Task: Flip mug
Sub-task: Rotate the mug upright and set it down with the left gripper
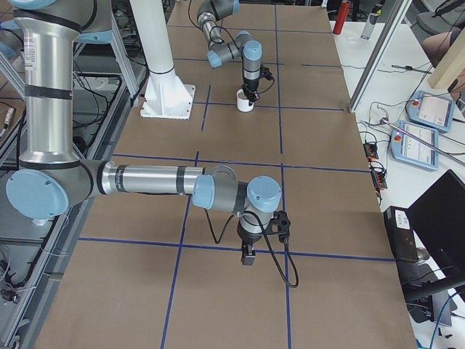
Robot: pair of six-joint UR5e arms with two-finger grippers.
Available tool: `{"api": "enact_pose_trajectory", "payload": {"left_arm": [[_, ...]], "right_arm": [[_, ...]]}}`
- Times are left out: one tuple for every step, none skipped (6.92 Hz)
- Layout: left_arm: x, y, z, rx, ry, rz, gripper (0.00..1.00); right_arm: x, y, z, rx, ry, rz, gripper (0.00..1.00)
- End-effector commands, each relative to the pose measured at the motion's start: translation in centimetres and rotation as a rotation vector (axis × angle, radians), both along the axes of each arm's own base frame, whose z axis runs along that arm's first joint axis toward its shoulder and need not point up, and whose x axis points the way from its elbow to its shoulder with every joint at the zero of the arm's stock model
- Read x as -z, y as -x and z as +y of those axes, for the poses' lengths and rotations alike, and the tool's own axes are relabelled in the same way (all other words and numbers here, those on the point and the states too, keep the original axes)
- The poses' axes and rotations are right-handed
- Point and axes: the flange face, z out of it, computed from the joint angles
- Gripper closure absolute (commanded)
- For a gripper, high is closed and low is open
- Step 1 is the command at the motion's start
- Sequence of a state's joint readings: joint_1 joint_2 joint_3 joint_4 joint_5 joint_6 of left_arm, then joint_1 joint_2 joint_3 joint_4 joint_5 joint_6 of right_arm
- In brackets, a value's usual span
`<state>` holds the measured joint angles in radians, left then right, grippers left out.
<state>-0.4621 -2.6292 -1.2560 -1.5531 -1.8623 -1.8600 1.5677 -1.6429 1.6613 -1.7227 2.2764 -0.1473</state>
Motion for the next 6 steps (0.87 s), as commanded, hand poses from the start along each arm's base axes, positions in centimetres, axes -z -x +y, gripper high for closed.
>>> {"api": "enact_pose_trajectory", "payload": {"left_arm": [[1.43, -0.02, 0.42, -0.054, -0.021, -0.054, 1.0], [1.09, -0.04, 0.37, -0.055, -0.024, -0.058, 1.0], [1.09, 0.02, 0.39, -0.064, -0.035, -0.058, 0.04], [1.15, 0.06, 0.41, -0.072, -0.043, -0.056, 0.0], [0.56, 0.15, 0.32, -0.073, -0.042, -0.062, 0.0], [0.71, 0.46, 0.44, -0.07, -0.047, -0.058, 0.0]], "right_arm": [[0.0, 0.0, 0.0, 0.0, 0.0, 0.0, 0.0], [0.0, 0.0, 0.0, 0.0, 0.0, 0.0, 0.0], [0.0, 0.0, 0.0, 0.0, 0.0, 0.0, 0.0], [0.0, 0.0, 0.0, 0.0, 0.0, 0.0, 0.0], [0.0, 0.0, 0.0, 0.0, 0.0, 0.0, 0.0], [0.0, 0.0, 0.0, 0.0, 0.0, 0.0, 0.0]]}}
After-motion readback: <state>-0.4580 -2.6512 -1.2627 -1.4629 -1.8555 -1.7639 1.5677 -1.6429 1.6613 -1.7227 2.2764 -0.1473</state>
